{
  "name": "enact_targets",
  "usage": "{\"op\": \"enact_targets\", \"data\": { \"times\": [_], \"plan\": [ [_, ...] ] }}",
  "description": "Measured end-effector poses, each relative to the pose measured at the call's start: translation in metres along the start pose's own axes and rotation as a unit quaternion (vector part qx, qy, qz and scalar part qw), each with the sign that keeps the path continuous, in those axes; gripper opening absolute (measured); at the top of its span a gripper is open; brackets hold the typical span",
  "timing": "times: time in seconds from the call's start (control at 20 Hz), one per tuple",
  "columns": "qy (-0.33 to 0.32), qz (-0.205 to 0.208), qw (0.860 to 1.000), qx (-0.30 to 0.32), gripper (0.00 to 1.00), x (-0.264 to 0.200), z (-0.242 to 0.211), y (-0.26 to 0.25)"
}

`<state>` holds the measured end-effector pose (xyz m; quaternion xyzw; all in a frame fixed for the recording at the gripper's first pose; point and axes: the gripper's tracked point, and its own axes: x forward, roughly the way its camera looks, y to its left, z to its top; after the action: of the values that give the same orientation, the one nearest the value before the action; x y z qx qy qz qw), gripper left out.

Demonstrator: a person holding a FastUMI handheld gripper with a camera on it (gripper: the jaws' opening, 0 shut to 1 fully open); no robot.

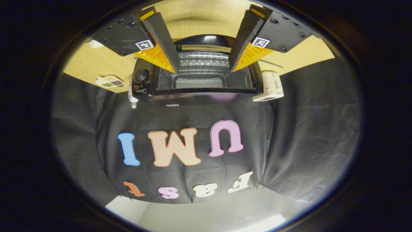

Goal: Open the toaster oven, put the food inside, and close the toaster oven door.

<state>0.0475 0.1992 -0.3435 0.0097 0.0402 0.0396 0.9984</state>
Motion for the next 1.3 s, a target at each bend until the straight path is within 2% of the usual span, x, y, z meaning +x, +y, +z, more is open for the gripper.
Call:
{"op": "enact_targets", "data": {
  "times": [0.25, 0.6, 1.15, 1.3],
  "plan": [
    [0.064, 0.009, 0.998, 0.01, 0.95, -0.018, -0.03, 0.0],
    [0.151, 0.024, 0.988, 0.021, 0.95, -0.036, -0.066, -0.002],
    [0.244, 0.019, 0.97, -0.005, 0.95, -0.051, -0.122, -0.001],
    [0.24, 0.02, 0.97, -0.016, 0.95, -0.051, -0.121, 0.001]
  ]
}}
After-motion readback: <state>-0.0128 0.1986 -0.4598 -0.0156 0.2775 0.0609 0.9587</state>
